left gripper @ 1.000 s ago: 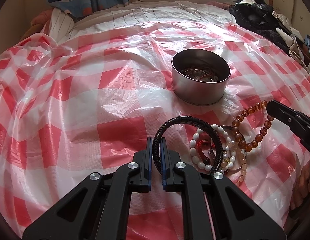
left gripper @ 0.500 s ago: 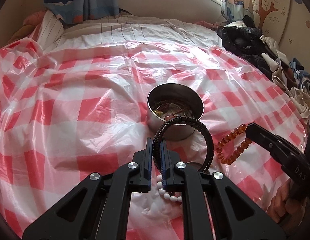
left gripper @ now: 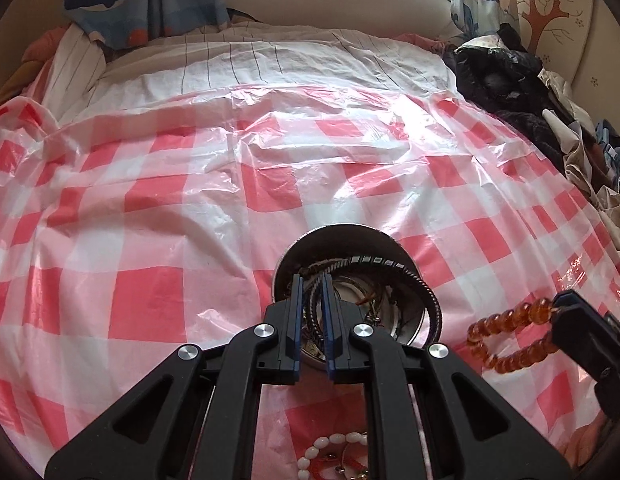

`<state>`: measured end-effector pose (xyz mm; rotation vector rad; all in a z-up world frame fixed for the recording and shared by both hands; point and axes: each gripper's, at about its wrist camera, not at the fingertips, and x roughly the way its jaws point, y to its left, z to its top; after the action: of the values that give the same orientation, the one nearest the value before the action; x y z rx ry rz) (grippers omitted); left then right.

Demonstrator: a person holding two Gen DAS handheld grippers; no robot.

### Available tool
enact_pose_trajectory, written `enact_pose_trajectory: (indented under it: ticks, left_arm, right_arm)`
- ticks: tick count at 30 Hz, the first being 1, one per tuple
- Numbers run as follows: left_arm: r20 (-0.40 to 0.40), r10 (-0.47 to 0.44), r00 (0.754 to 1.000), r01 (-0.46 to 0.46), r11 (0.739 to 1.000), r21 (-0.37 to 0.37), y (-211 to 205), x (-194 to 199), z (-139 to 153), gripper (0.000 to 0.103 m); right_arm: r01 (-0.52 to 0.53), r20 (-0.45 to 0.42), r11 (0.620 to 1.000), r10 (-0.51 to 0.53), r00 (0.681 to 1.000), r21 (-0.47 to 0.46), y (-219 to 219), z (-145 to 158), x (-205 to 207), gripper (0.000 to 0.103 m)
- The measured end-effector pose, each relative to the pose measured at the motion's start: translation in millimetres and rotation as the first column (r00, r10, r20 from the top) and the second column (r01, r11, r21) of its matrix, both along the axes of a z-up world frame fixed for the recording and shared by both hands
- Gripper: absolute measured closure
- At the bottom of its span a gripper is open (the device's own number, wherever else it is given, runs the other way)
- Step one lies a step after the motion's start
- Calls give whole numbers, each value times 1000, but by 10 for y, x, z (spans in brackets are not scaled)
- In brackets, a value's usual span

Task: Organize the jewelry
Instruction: 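Drop the black bracelet from the left tool while the right tool drops amber beads into the tin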

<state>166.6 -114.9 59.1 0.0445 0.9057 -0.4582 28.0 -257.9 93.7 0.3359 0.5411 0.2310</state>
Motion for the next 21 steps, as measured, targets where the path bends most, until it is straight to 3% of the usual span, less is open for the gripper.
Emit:
enact_pose_trajectory:
  ticks: [5,9,11,14,21]
  left_arm:
    - [14,36,999,-36,999,-6,256,-18,50,95]
    - [14,47,999,-47,999,-9,455,-104,52,92]
    - [8,53,999,-52,999,-14,547,-180,47,87]
    - [3,49,999,-49,999,-19,614,-319,54,78]
    - [5,24,1000,-24,999,-49,685,-721,80,64]
  right_arm:
    - [-45,41,999,45,998,6,101,185,245,91]
    - [-84,67,995,80,995,50,157,167,439,91]
    - [-52,-4,999,52,999,0,185,12,593,91]
    - [-4,-153,1000,4,988,-1,86,-317,701,71]
    - [-13,-164,1000,14,986,5,28,-413,296,71]
